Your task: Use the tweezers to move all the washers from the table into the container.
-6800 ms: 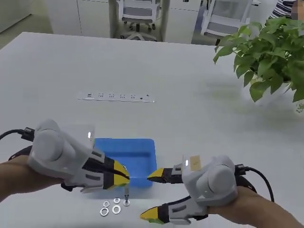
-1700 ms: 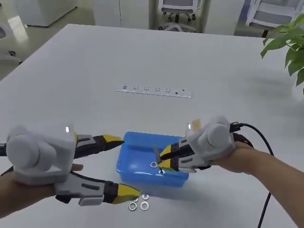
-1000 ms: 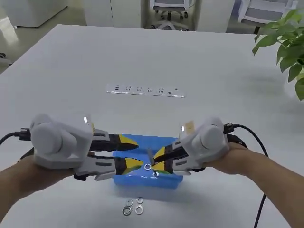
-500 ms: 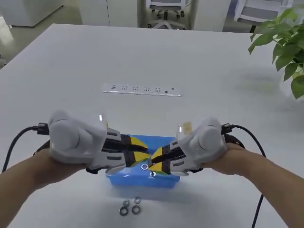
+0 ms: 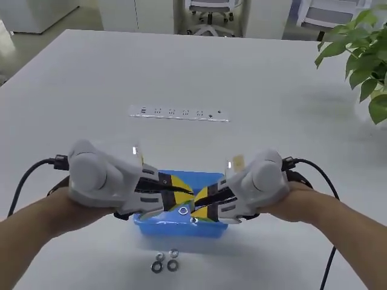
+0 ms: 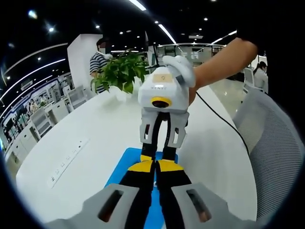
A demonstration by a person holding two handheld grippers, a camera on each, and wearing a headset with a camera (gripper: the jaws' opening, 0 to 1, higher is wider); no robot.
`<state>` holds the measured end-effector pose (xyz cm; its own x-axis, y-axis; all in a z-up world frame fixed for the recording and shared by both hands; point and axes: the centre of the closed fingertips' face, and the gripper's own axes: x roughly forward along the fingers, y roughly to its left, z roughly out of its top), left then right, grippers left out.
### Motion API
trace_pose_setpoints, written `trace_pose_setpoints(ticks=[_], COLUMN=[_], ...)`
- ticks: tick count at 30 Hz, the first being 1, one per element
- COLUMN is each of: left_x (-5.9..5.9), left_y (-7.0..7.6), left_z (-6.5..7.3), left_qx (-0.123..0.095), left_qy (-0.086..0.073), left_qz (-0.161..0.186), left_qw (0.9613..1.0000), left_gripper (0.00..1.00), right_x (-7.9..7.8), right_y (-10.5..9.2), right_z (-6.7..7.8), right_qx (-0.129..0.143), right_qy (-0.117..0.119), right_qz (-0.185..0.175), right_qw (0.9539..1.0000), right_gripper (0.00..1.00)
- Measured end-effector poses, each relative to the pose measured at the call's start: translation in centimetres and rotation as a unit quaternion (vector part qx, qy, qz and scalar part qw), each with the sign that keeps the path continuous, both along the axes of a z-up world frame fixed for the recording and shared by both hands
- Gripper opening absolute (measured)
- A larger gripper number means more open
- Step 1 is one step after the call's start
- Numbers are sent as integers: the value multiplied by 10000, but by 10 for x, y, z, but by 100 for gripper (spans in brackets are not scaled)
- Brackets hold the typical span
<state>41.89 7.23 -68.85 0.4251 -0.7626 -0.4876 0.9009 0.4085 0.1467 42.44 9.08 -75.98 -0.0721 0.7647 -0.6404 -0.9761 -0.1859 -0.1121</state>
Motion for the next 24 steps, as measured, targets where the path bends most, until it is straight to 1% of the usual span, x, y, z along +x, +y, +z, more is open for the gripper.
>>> trace_pose_setpoints(ticks=[3, 6, 7, 9, 10, 12, 14, 16, 20, 21, 22, 24], left_x=[0, 1, 2, 2, 2, 1, 1, 2, 2, 3, 3, 2], left_y=[0, -1, 0, 1, 1, 1, 2, 3, 3, 4, 4, 4], left_z=[2, 6, 7, 7, 9, 13, 15, 16, 21, 22, 23, 25], left_qx=[11, -33, -33, 20, 15, -26, -61, -62, -167, -127, -118, -147], left_qy=[-4, 12, 95, 63, 73, 66, 79, 56, 102, 15, -5, 11], left_qz=[19, 58, 104, 115, 122, 150, 176, 204, 245, 249, 248, 251], left_qw=[10000, 10000, 9999, 9999, 9999, 9999, 9998, 9998, 9995, 9996, 9996, 9996], left_gripper=[5, 5, 5, 5, 5, 5, 5, 5, 5, 5, 5, 5], right_x=[0, 2, 2, 3, 5, 6, 6, 7, 6, 6, 5, 5], right_y=[-1, -2, -3, -4, -5, -5, -5, -6, -8, -8, -9, -11], right_z=[1, 3, 4, 6, 7, 10, 14, 16, 19, 20, 21, 24], right_qx=[-32, -38, -40, -30, -32, 7, 30, 40, 51, 50, 50, 69], right_qy=[-17, -40, -50, -78, -90, -124, -48, -45, -37, -63, -65, -57], right_qz=[-6, -84, -101, -156, -206, -239, -331, -393, -465, -471, -493, -595], right_qw=[10000, 9999, 9999, 9998, 9997, 9996, 9994, 9992, 9989, 9989, 9988, 9982], right_gripper=[12, 13, 14, 15, 17, 18, 20, 22, 25, 25, 25, 26])
